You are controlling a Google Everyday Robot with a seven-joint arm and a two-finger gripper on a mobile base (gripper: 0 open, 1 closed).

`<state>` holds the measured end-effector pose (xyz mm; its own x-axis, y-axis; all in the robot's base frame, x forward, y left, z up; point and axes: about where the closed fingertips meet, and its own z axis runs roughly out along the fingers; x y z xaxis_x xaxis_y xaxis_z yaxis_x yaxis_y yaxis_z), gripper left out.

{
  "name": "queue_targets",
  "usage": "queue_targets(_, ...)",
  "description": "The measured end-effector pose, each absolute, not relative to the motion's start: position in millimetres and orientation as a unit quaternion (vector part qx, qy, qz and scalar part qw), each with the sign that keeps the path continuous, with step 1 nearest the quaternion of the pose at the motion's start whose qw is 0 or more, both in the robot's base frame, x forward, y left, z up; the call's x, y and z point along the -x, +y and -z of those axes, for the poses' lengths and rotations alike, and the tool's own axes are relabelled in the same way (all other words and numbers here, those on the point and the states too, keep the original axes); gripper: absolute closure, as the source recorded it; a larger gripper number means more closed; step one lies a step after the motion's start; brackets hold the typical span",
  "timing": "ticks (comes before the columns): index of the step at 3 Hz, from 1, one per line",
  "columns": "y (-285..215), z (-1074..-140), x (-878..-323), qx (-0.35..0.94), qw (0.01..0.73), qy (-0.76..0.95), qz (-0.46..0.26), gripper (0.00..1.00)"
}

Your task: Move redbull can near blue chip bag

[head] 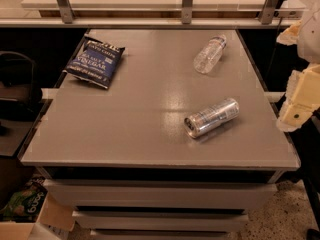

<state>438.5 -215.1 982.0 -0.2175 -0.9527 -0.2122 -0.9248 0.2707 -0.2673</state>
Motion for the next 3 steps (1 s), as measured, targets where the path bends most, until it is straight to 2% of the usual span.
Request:
queue_targets(2, -213.3, -984.4, -437.9, 0.613, 0.174, 0.769, 0.044, 0.0)
queue_targets(3, -196.6, -979.3, -440.3, 0.654, 0.168, 0.735, 0.055, 0.0)
